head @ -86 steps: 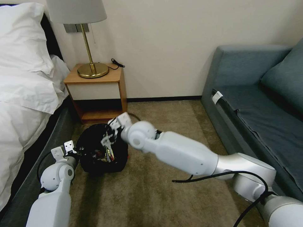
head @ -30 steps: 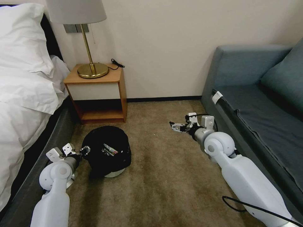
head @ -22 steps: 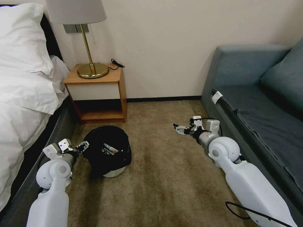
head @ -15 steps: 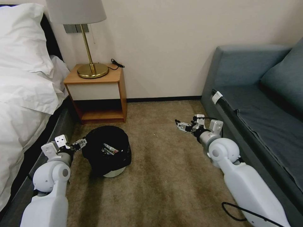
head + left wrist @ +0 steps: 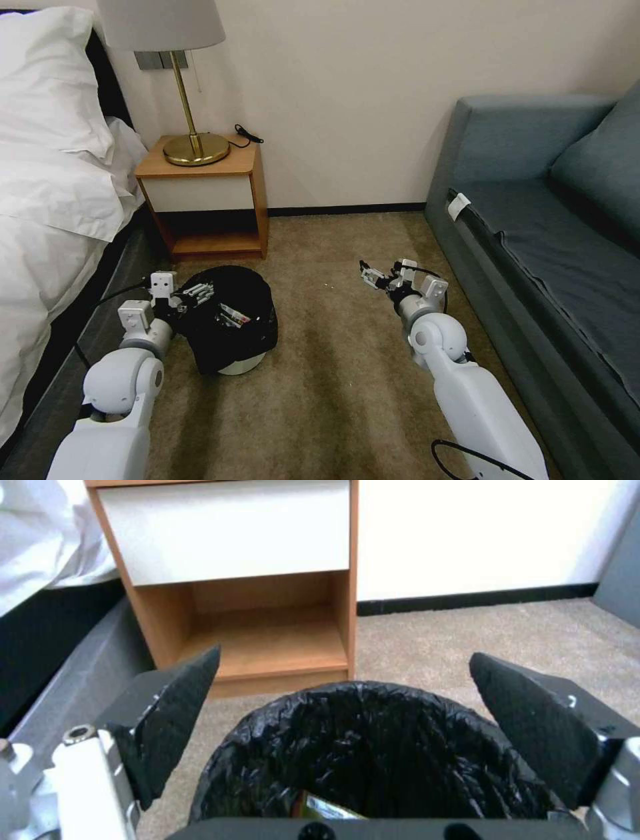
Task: Pick up the trash bin, then pick up the garbage on the floor and place it into the trash bin.
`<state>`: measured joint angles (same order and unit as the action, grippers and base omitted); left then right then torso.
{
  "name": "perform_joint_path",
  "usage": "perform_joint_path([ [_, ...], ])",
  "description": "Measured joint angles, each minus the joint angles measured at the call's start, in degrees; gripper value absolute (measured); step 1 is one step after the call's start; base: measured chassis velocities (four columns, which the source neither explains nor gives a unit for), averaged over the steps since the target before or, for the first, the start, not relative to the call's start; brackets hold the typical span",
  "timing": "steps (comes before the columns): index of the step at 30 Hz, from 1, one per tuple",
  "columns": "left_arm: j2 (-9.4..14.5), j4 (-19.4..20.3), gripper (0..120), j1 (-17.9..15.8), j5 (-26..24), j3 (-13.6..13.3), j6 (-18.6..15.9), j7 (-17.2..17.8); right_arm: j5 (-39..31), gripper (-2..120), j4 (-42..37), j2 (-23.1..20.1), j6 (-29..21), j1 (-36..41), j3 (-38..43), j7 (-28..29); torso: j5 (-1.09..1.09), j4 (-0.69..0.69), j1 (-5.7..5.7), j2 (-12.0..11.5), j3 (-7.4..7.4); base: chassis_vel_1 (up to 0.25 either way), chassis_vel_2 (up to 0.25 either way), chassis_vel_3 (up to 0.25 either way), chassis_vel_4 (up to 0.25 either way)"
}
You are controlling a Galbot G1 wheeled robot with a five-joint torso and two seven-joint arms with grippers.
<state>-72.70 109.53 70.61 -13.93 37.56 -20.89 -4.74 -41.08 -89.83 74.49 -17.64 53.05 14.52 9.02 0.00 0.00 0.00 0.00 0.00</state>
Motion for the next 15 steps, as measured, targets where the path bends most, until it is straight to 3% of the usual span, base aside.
perform_joint_path([
  [3,0.6,-1.5,100,-0.3,0.8,-0.2,1.0,-0.3,0.7,100,1.8,0.4,0.2,-0.9,-0.7,-0.2,0.00,0.00,0.00,0.0,0.00,0.000,0.000,0.000,0.000],
  [15,0.0,-0.6,100,-0.2,0.9,-0.2,0.8,-0.4,1.8,100,2.5,1.4,0.2,-1.3,-1.4,-0.5,0.00,0.01,0.00,0.0,0.00,0.000,0.000,0.000,0.000],
])
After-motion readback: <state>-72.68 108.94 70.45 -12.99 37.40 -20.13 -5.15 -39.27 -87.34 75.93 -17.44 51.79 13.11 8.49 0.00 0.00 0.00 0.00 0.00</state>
